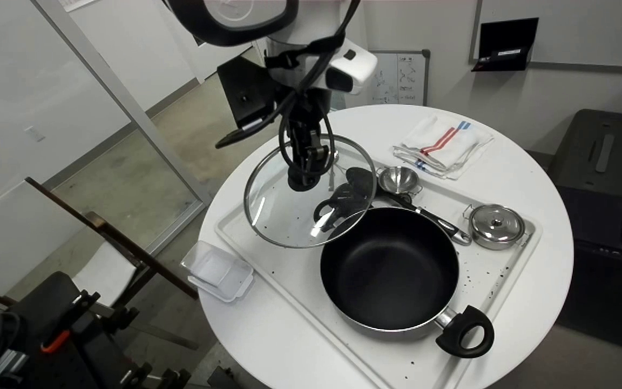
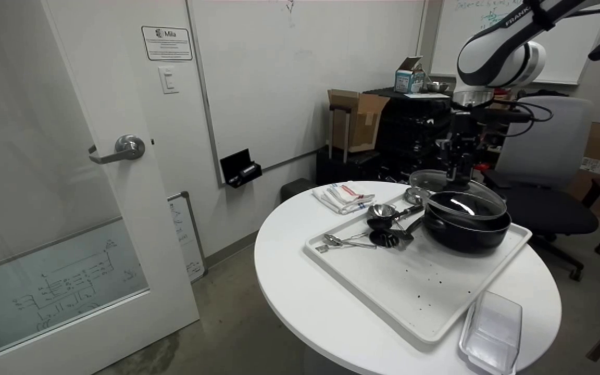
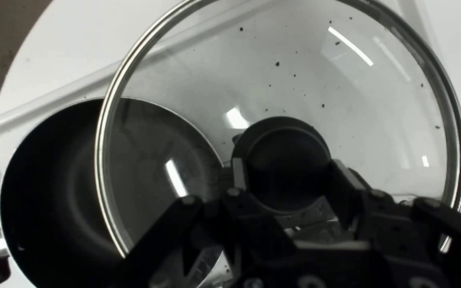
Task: Put the glass lid on top of the black pot.
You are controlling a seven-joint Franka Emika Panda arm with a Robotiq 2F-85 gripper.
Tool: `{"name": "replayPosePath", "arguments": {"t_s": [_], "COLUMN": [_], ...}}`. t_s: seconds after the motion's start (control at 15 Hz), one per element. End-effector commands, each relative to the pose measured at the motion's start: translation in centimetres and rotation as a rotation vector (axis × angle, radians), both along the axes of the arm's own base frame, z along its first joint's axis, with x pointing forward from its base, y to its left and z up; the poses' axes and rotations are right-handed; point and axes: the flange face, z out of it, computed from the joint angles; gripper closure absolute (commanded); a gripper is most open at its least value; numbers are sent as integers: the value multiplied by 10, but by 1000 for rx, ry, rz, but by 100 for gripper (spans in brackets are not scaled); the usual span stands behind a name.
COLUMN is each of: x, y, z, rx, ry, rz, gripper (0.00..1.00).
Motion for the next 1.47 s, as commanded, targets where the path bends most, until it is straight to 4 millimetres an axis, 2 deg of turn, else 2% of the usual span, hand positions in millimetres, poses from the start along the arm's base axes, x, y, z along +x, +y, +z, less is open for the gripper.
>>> {"name": "replayPosePath", "arguments": {"t_s": [0.0,0.6,1.0,1.4], "x": [4,-9,-17,-20], "y": [-23,-90,-122,-144], "z": [6,-13,-34,-50], "rx": [-3,-16,8,-20], "ry": [11,48,68,84], "rz": [-122,-360,-472,-574], "gripper": [75,75,75,75]}}
